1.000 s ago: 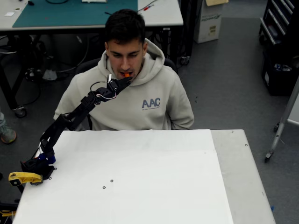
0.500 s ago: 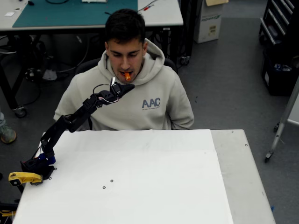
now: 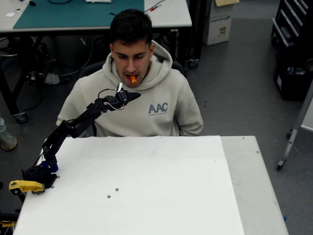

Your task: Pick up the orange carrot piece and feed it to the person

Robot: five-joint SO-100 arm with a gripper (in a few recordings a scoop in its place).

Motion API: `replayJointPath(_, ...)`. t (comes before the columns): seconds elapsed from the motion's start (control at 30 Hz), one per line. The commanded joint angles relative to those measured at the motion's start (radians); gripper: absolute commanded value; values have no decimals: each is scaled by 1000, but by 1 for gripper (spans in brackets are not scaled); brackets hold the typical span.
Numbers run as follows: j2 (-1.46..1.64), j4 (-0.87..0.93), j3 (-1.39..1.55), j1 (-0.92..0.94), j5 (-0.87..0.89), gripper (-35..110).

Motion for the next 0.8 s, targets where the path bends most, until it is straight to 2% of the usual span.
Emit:
replayJointPath(0.0, 276, 101, 101, 18, 138, -2)
replayJointPath(0.4, 571, 275, 503, 20, 555, -2)
replayJointPath(0.77, 930, 371, 934, 11, 822, -2)
